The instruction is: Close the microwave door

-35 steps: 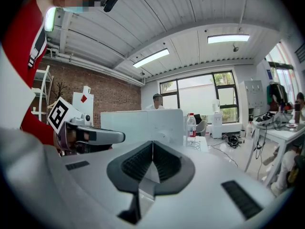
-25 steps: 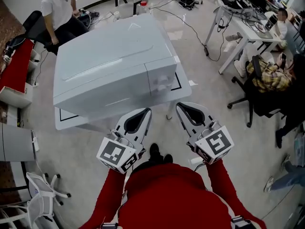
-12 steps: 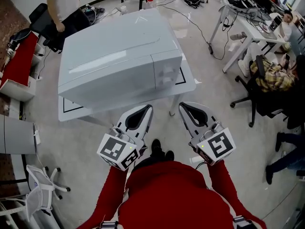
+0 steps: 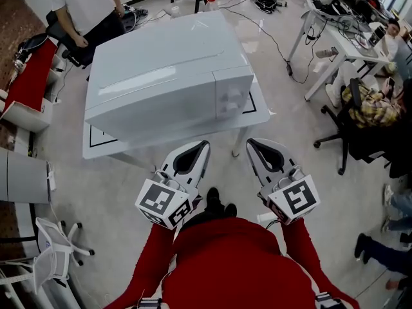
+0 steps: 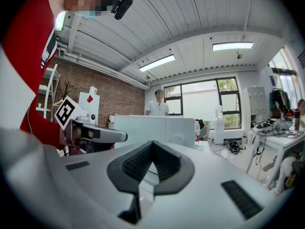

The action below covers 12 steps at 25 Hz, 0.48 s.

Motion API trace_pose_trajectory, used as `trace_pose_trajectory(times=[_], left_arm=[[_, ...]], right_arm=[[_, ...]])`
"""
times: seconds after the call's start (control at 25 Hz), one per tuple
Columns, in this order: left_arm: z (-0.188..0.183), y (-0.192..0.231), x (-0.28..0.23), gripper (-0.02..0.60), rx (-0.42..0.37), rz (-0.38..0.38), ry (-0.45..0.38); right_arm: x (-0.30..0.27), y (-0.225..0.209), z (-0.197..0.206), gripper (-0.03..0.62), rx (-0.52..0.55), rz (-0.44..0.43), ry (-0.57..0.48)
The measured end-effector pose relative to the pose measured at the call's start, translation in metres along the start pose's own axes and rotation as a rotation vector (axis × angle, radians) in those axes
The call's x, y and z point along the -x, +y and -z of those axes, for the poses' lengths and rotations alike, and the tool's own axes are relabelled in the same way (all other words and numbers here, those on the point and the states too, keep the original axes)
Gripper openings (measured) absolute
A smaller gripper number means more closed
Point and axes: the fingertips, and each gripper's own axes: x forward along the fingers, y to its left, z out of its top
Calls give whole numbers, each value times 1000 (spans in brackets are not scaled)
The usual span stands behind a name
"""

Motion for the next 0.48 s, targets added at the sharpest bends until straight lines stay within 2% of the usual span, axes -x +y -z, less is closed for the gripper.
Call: trace_pose_trajectory(times=[0.16,0.48], left_arm=[[-1,2,2,8,-1,-11,-1],[-2,4,6,8,-1,-26,-8]], right_arm=[[-3,4,-9,12,13,-18,-70],[-6,9,-9,12,9,-19,-75]])
